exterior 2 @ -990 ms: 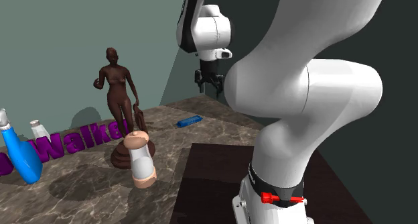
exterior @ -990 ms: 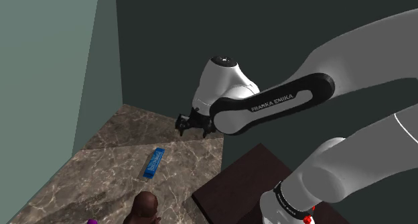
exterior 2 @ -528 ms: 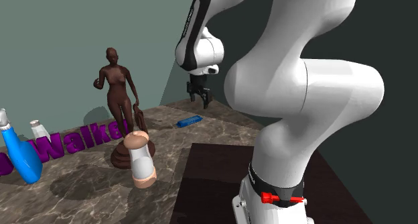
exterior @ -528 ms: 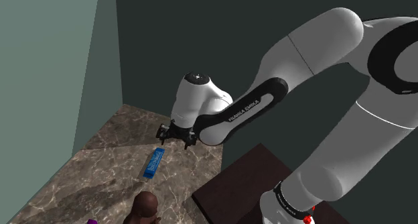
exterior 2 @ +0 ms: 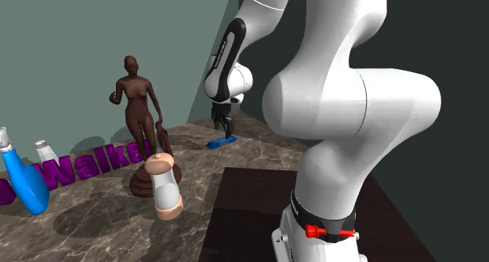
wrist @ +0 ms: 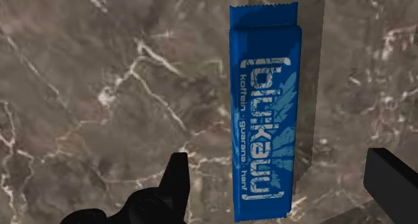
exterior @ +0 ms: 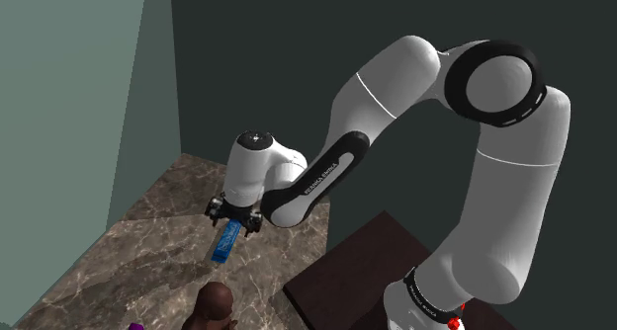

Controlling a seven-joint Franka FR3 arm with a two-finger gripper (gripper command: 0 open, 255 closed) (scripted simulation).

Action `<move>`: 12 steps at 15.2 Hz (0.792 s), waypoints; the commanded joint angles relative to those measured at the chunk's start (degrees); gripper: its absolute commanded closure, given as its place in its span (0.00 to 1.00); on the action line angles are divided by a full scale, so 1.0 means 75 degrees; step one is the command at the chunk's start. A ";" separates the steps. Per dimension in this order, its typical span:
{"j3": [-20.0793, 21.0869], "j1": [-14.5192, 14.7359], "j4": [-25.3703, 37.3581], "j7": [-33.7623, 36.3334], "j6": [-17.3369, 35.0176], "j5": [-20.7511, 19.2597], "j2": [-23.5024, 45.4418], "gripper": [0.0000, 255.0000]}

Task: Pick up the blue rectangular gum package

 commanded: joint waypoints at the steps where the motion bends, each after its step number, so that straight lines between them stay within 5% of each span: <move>1: -0.0168 0.0167 0.0119 0.0197 0.0107 -0.0156 0.0223 0.00; 8: -0.0640 0.0542 0.0304 0.0542 0.0496 -0.0594 0.0776 0.00; 9: -0.0638 0.0537 0.0315 0.0532 0.0490 -0.0591 0.0783 1.00; 12: -0.0632 0.0530 0.0320 0.0524 0.0482 -0.0585 0.0780 1.00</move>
